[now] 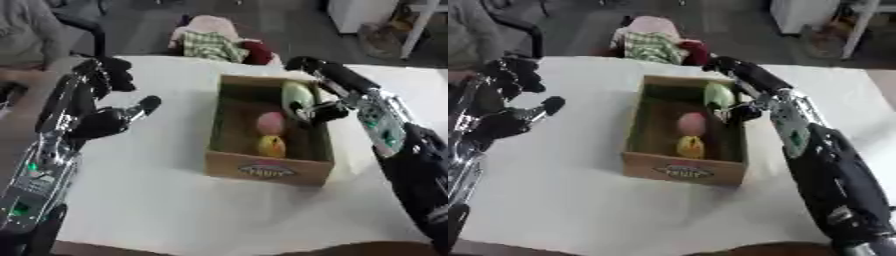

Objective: Pick up objects on the table and place them in the box.

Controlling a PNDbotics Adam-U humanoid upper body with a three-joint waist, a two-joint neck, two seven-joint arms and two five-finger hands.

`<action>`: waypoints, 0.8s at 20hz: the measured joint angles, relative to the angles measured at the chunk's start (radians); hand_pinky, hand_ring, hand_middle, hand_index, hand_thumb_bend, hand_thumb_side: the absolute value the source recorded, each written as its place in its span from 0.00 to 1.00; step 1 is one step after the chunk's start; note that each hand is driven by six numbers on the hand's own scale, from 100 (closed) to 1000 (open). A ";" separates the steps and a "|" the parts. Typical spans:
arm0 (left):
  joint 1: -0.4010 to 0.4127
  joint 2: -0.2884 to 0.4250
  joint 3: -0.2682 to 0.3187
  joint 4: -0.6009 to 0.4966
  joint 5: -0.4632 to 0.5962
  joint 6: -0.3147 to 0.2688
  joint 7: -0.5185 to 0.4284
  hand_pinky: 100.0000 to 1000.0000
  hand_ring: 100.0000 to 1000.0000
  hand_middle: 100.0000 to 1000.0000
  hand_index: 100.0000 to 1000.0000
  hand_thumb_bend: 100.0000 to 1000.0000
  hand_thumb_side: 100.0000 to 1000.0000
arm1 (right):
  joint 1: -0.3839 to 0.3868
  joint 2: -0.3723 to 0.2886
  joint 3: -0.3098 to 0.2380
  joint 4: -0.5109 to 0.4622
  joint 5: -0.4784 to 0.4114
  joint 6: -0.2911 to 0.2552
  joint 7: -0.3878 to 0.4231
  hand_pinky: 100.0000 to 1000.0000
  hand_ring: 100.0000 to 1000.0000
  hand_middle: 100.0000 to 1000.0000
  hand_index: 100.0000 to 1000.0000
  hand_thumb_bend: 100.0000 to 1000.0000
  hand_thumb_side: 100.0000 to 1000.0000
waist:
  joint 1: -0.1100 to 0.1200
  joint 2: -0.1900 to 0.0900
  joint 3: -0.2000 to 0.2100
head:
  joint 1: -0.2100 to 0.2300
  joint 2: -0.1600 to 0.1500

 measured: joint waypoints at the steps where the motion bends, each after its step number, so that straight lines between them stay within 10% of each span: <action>1: 0.003 0.000 0.001 0.000 -0.001 0.000 0.001 0.65 0.50 0.46 0.63 0.65 0.00 | 0.008 -0.013 0.000 -0.028 -0.036 0.013 0.002 0.87 1.00 0.94 0.90 0.06 0.00 | 0.000 0.000 -0.002 | 0.002 0.000; 16: 0.045 0.001 0.030 0.000 -0.012 -0.005 0.023 0.65 0.50 0.46 0.63 0.65 0.00 | 0.240 -0.201 -0.037 -0.400 -0.498 0.199 0.068 0.71 1.00 0.81 0.81 0.00 0.00 | -0.006 0.000 -0.021 | 0.029 0.000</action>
